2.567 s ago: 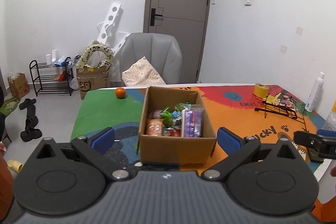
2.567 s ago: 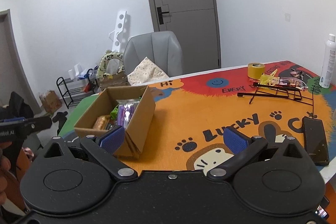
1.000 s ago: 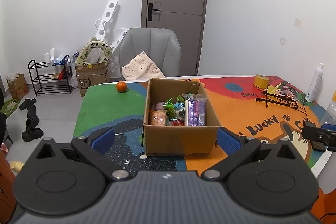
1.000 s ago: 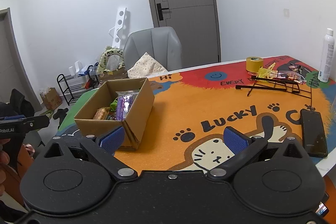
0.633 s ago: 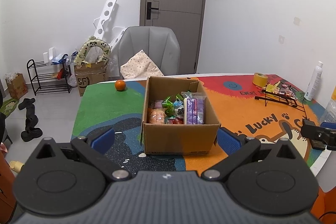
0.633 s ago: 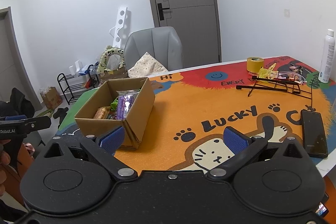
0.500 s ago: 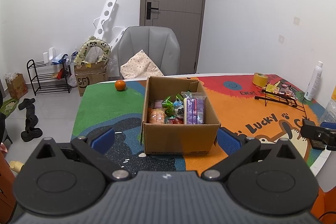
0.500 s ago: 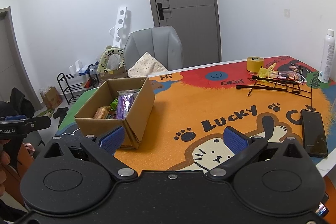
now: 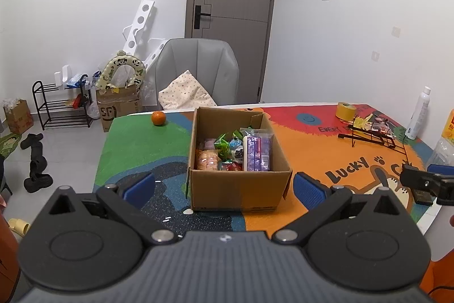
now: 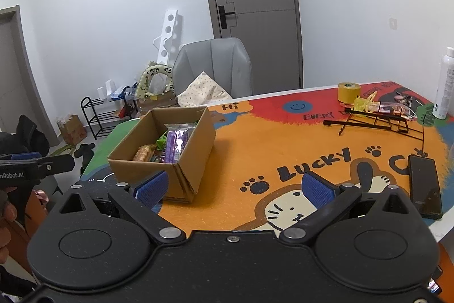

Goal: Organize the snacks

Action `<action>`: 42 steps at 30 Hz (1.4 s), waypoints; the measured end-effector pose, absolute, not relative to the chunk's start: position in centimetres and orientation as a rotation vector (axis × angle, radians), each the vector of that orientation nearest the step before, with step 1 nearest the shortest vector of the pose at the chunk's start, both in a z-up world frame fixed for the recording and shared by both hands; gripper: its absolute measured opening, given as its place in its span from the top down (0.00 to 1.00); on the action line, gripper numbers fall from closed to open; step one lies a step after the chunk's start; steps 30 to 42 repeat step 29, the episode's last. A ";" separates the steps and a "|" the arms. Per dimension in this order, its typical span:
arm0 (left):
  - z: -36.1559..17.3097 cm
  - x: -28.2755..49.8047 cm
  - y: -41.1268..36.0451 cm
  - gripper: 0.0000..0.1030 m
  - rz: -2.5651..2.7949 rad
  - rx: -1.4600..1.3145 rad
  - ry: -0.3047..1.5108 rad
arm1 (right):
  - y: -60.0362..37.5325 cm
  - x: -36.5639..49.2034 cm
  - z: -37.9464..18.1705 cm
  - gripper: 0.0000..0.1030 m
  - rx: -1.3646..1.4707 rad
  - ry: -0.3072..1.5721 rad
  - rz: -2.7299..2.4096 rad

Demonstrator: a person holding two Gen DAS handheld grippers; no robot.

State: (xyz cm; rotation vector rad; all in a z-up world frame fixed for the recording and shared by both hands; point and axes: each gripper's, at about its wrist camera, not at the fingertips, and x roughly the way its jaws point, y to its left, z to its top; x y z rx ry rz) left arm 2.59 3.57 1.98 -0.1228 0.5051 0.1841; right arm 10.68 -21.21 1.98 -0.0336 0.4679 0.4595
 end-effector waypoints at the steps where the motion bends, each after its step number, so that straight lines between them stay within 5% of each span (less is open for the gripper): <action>1: 2.1 2.5 3.6 0.00 0.183 -0.126 0.503 | -21.2 10.7 2.1 0.00 -0.029 0.467 0.456; 42: 3.2 2.1 2.9 0.00 0.150 -0.089 0.506 | -21.2 10.4 3.1 0.00 -0.041 0.457 0.461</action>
